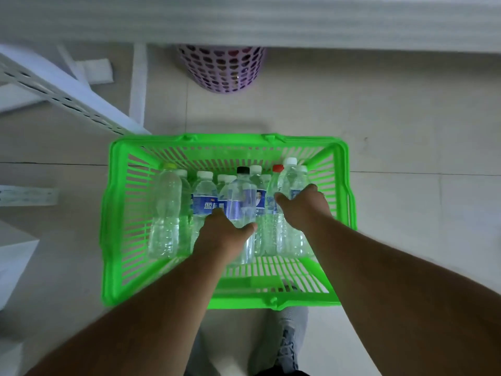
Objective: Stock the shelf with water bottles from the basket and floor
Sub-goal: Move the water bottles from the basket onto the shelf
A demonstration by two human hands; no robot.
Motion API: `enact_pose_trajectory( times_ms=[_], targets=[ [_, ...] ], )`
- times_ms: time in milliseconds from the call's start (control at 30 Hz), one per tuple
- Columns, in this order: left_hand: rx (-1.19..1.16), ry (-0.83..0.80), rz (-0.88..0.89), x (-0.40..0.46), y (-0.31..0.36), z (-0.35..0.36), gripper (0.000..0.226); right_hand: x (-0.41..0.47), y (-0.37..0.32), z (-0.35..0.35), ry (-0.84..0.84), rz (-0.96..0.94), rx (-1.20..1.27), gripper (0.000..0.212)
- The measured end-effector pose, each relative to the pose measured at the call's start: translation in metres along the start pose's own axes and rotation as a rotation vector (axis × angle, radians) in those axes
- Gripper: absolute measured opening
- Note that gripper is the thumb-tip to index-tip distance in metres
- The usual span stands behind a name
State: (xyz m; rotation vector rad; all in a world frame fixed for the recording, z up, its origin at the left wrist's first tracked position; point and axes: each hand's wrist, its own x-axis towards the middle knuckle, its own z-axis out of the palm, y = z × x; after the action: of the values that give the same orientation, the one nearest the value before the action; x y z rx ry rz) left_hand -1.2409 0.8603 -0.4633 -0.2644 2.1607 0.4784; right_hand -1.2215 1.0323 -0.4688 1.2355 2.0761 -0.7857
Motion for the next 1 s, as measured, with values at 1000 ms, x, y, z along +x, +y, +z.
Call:
enact_pose_trajectory(
  times_ms=[1000],
  targets=[
    [-0.485, 0.051, 0.390, -0.391, 0.046, -0.301, 0.037, -0.407, -0.102, -0.294, 0.136, -0.495, 0.453, 0.038]
  ],
)
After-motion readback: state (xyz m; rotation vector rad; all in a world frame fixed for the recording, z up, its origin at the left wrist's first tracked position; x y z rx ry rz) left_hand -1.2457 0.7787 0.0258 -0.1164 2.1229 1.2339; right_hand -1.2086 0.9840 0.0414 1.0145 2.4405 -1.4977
